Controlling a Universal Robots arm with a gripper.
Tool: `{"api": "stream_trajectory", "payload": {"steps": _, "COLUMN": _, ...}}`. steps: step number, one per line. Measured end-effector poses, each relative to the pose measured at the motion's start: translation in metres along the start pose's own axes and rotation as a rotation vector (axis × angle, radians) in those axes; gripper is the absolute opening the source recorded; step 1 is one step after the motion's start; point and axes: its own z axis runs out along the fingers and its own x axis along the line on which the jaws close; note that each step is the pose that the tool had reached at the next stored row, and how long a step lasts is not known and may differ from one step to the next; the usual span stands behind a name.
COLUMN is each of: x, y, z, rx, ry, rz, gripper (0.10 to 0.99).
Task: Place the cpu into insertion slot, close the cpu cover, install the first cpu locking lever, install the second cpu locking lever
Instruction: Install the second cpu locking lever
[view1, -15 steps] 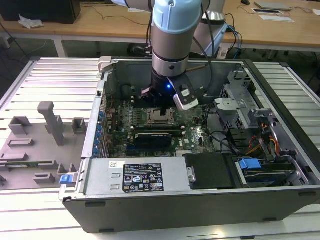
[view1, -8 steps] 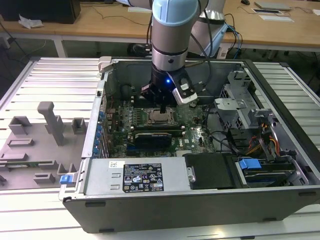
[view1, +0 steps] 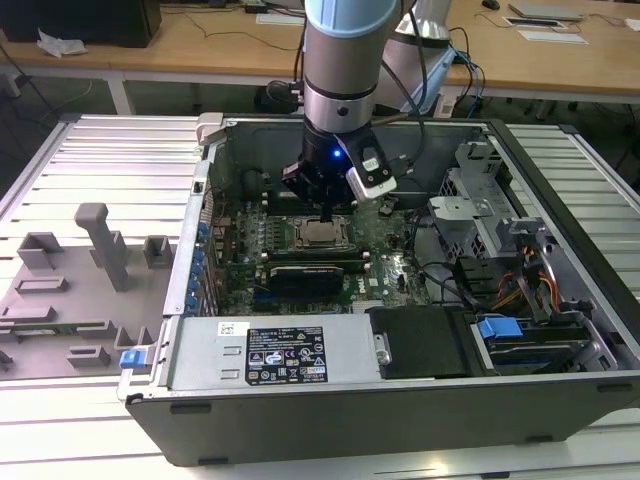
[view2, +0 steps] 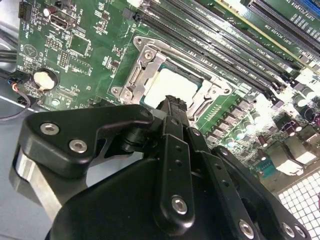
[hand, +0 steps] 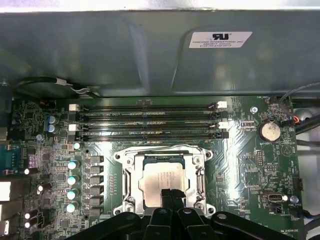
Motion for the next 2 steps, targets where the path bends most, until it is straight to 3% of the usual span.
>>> {"api": "stream_trajectory", "payload": {"steps": 2, "x": 0.0000, "y": 0.0000, "z": 0.0000, "rx": 0.000, "ry": 0.0000, "rz": 0.000, "gripper": 0.106}}
